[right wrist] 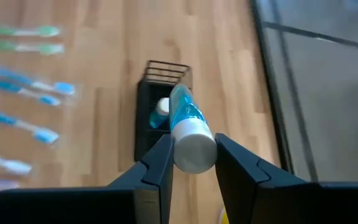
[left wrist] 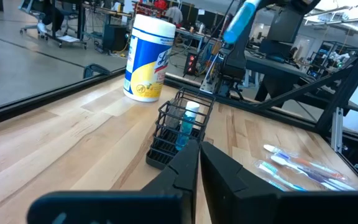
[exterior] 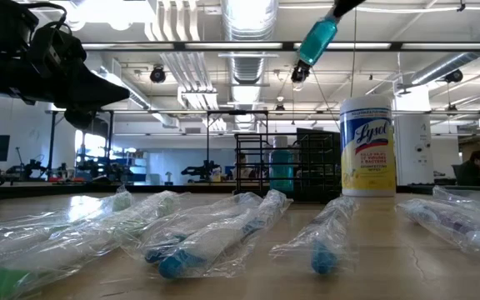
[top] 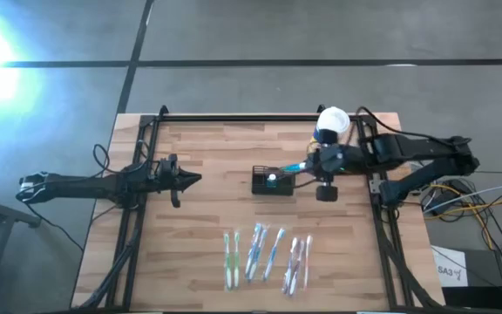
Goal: Pick & Place toothbrushing station
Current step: Put the blue mouthwash into the wire organizer, then put the orange toothbrush into the wire organizer
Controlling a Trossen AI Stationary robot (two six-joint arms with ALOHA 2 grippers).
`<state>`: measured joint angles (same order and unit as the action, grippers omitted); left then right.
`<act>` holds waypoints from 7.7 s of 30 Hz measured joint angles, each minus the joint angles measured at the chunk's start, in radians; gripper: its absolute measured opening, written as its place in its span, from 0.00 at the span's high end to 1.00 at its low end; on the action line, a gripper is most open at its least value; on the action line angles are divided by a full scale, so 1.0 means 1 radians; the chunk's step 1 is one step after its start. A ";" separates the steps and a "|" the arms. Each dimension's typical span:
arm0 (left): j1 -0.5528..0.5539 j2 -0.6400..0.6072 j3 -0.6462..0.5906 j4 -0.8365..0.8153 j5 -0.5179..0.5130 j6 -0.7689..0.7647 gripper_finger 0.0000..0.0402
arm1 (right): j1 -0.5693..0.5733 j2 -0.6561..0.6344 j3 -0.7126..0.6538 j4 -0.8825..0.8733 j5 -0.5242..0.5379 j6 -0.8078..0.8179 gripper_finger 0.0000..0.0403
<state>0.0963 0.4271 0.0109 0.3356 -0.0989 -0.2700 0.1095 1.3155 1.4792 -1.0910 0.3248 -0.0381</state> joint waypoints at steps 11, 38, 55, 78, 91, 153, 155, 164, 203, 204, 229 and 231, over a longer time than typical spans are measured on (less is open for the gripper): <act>0.000 0.000 0.000 -0.001 0.000 0.008 0.94 | -0.108 0.295 0.250 -0.180 -0.193 -0.196 0.78; -0.001 0.000 0.000 -0.047 0.003 0.032 0.93 | -0.178 0.649 0.515 -0.372 -0.254 -0.376 0.78; -0.001 0.000 0.000 -0.065 0.005 0.035 0.92 | -0.189 0.696 0.488 -0.318 -0.297 -0.390 0.78; 0.000 0.000 0.000 -0.068 0.005 0.035 0.93 | -0.209 0.696 0.319 -0.168 -0.303 -0.355 0.78; 0.000 0.000 0.000 -0.068 0.004 0.035 0.93 | -0.212 0.694 0.280 -0.125 -0.306 -0.355 0.78; 0.000 0.000 -0.001 -0.068 0.003 0.036 0.91 | -0.216 0.689 0.264 -0.136 -0.262 -0.208 0.56; 0.000 0.000 -0.001 -0.068 0.003 0.036 0.91 | -0.219 0.677 0.267 -0.161 -0.265 -0.208 0.56; -0.001 0.000 -0.001 -0.068 0.004 0.034 0.91 | -0.221 0.477 0.267 -0.095 -0.269 -0.217 0.56; 0.000 0.000 -0.001 -0.086 -0.075 0.001 0.91 | -0.126 -1.013 -1.105 1.014 -0.355 0.103 0.93; 0.000 0.000 -0.001 -0.086 -0.077 -0.001 0.91 | -0.126 -1.028 -1.129 1.033 -0.355 0.109 0.94; -0.001 0.000 -0.001 -0.085 -0.126 0.007 0.91 | -0.127 -1.097 -1.241 1.157 -0.351 0.143 0.97; -0.001 0.000 -0.001 -0.084 -0.126 0.009 0.91 | -0.127 -1.097 -1.241 1.151 -0.351 0.149 0.97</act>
<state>0.0956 0.4267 0.0100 0.2520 -0.2253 -0.2614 -0.0177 0.2180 0.2386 0.0604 -0.0265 0.1114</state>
